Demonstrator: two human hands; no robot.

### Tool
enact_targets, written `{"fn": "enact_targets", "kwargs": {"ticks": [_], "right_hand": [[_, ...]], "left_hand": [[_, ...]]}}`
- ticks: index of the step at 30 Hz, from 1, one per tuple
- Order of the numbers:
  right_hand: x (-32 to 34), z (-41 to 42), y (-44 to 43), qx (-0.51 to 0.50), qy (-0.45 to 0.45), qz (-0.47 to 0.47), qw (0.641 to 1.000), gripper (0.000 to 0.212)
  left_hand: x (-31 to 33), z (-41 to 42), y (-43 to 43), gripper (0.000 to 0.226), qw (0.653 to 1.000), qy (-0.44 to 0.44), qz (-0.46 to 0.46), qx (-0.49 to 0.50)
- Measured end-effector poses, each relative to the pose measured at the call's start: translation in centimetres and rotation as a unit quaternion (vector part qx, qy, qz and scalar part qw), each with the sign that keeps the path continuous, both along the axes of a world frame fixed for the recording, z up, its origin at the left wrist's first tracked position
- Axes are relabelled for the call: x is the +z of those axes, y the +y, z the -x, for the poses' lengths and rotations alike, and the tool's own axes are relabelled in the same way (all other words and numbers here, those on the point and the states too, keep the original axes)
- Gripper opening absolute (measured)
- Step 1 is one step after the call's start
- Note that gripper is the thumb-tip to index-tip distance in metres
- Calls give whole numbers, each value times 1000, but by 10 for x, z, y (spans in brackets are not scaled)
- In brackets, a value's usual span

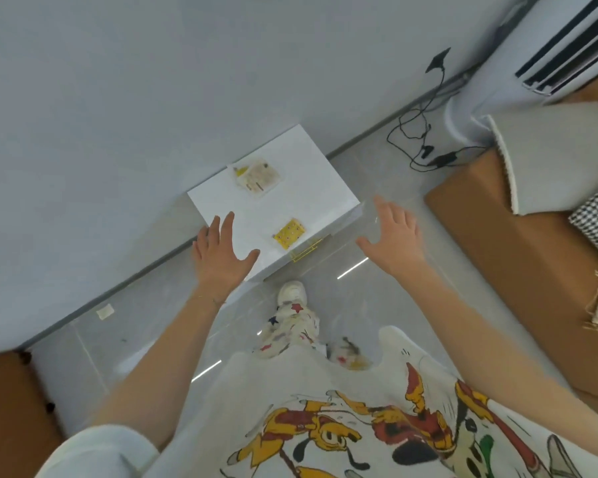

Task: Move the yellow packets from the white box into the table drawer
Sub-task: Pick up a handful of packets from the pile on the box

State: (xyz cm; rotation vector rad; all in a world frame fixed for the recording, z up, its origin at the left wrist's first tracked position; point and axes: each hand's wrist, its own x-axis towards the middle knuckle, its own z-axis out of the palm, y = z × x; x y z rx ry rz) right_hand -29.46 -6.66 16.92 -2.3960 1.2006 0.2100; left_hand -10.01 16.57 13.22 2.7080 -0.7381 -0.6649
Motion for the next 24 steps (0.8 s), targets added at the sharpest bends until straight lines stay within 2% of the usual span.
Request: {"fn": "enact_targets", "kwargs": {"ticks": [9, 14, 17, 20, 24], "right_hand": [[-53, -80, -49, 50, 39, -39, 997, 84], [-155, -121, -52, 112, 90, -74, 987, 92], [-233, -145, -50, 166, 125, -92, 974, 101], [-305, -166, -50, 230, 120, -64, 964, 118], [-356, -184, -44, 269, 97, -55, 957, 123]], "left_hand": [[-59, -36, -40, 88, 997, 47, -20, 64], [-145, -45, -66, 89, 985, 100, -38, 134], [-214, -65, -80, 89, 976, 113, -11, 187], [-277, -96, -91, 89, 974, 79, 33, 209], [-323, -134, -104, 88, 970, 21, 60, 233]]}}
